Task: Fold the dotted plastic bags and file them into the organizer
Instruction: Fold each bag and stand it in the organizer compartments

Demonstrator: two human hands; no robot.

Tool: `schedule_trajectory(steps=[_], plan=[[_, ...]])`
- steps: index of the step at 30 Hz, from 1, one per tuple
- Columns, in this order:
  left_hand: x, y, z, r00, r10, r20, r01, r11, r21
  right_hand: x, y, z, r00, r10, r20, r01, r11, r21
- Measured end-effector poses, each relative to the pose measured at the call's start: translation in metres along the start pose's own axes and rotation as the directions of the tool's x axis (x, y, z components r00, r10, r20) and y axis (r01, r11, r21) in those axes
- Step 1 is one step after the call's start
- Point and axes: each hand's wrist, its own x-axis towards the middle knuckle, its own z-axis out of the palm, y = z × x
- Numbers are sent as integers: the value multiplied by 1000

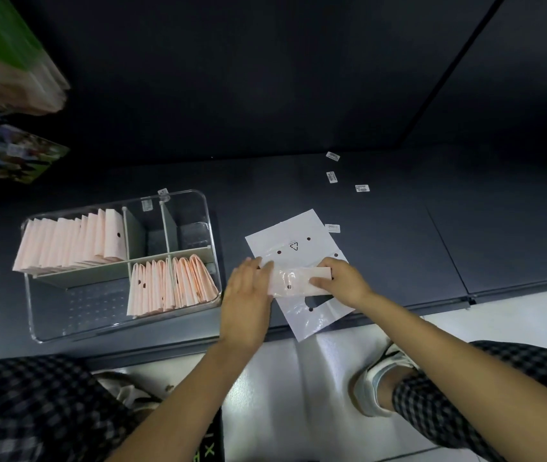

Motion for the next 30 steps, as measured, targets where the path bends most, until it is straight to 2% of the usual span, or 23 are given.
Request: schedule_trajectory(steps=[1, 3, 6, 8, 9, 11, 13, 15, 18, 20, 23, 27, 30], plan=[[-4, 2, 4, 996, 85, -17, -83, 994, 69, 3, -1, 0, 1000, 18, 7, -18, 999, -37], [-15, 3, 14, 981, 188, 50, -193, 970, 146, 7, -1, 1, 999, 41, 4, -41, 997, -70], [-31, -4, 30, 964, 161, 213, -196, 968, 157, 9, -3, 1, 998, 63, -11, -64, 995, -82], [-34, -10, 37, 951, 139, 275, -199, 959, 204, 10, -4, 0, 997, 83, -4, -83, 990, -111], [-34, -12, 39, 947, 136, 291, -209, 949, 238, 9, -7, 0, 996, 87, -1, -86, 984, -159], [-34, -15, 43, 925, 114, 363, -217, 942, 257, 8, -15, 1, 998, 38, -49, -54, 923, -381], [-34, -16, 46, 917, 92, 388, -202, 946, 253, 9, -26, 4, 986, -108, -131, 16, 826, -564], [-33, -15, 47, 918, 78, 389, -190, 948, 256, 12, -38, 11, 974, -208, -87, 129, 829, -544], [-32, -14, 46, 915, 73, 397, -184, 951, 248, 15, -49, 22, 965, -257, 45, 242, 817, -523], [-32, -14, 45, 912, 66, 405, -178, 953, 246, 18, -49, 25, 963, -259, 69, 253, 794, -552], [-32, -15, 44, 906, 67, 419, -175, 958, 226, 23, -50, 24, 977, -183, 108, 212, 825, -524], [-30, -15, 37, 898, 78, 433, -175, 966, 188, 29, -55, 20, 978, -119, 174, 199, 794, -575], [-31, -12, 26, 925, 117, 362, -157, 984, 85, 29, -57, 18, 974, -123, 192, 212, 795, -568]])
